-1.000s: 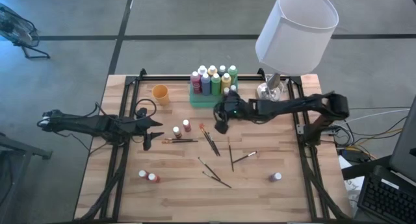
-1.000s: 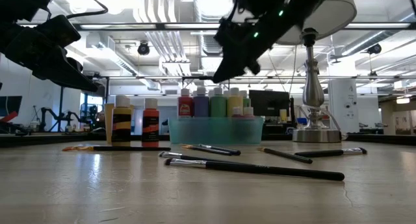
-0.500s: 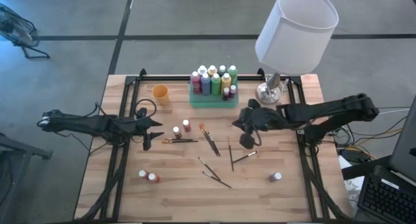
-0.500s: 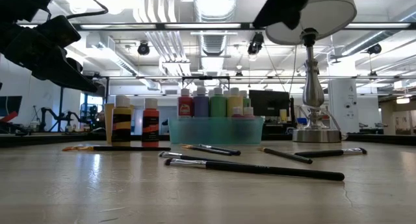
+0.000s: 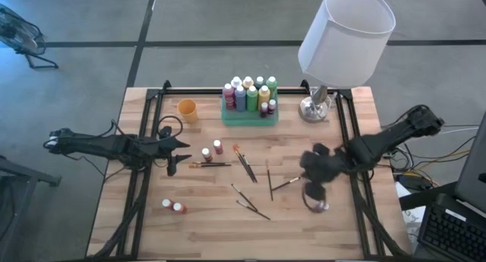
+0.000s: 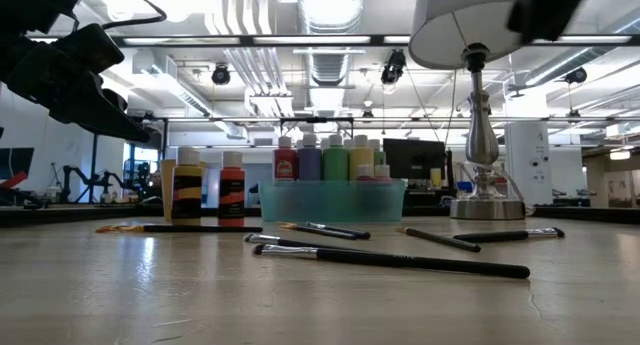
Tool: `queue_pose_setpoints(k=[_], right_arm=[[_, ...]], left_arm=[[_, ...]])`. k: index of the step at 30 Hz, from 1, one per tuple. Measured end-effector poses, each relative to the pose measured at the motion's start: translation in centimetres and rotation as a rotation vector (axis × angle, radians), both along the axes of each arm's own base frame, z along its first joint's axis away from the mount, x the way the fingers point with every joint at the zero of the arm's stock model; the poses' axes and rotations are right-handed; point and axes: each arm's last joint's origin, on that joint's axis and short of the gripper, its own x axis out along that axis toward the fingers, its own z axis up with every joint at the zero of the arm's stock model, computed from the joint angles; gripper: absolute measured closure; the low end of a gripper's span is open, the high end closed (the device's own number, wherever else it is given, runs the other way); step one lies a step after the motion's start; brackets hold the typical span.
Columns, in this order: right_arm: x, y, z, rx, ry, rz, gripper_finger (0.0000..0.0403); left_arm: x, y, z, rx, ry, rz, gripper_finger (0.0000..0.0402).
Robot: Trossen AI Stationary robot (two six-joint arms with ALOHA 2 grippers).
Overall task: Pick & Place Paint Supplies
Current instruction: Put the small purple paint bottle into the green bin
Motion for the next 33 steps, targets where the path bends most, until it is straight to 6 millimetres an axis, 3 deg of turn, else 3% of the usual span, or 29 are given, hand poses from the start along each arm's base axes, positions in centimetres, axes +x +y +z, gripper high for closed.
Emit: queue_pose_setpoints(k=[8, 15, 25, 33], right_arm=[[-4.2, 5.2, -0.5, 0.118, 0.128, 0.003, 0.0394], [-7.2, 8.0, -0.5, 0.161, 0.099, -0.084, 0.0394], [-8.1, 8.8, -0.7, 0.177, 0.090, -0.151, 0.0389], [-7.8, 8.2, -0.9, 0.159, 0.134, -0.175, 0.0310]], left_arm=[[0.0, 0.0, 0.0, 0.000, 0.000, 0.000, 0.0202], [0.0, 0.0, 0.0, 0.000, 0.000, 0.000, 0.0202], [0.0, 0.0, 0.0, 0.000, -0.003, 0.000, 0.0202], [0.0, 0.0, 0.0, 0.000, -0.003, 0.000, 0.0202]])
